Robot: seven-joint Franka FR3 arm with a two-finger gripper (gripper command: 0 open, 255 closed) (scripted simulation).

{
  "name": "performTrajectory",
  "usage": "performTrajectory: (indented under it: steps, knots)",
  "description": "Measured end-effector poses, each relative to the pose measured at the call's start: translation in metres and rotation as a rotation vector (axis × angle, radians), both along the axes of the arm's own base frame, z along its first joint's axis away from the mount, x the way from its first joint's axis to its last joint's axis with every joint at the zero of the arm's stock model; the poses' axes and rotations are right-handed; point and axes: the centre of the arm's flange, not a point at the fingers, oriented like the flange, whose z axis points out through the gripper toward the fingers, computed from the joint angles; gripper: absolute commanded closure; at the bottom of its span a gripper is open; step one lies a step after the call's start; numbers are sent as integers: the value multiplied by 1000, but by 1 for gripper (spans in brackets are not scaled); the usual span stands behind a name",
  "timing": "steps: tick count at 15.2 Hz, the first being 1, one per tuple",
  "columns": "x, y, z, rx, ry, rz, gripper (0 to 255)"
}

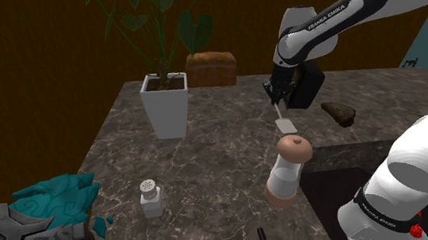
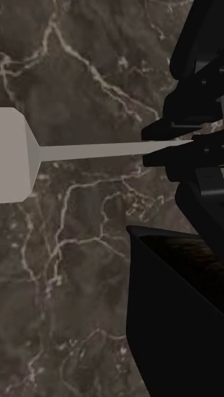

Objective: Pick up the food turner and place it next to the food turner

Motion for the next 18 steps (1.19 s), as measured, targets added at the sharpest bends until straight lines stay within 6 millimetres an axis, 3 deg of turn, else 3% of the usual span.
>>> performTrajectory:
  steps: [10,13,18]
  knots:
    - [1,0,52,0,0,0,255]
    - [-10,23,57,1,0,1,255]
    - [-38,83,56,1,1,1,255]
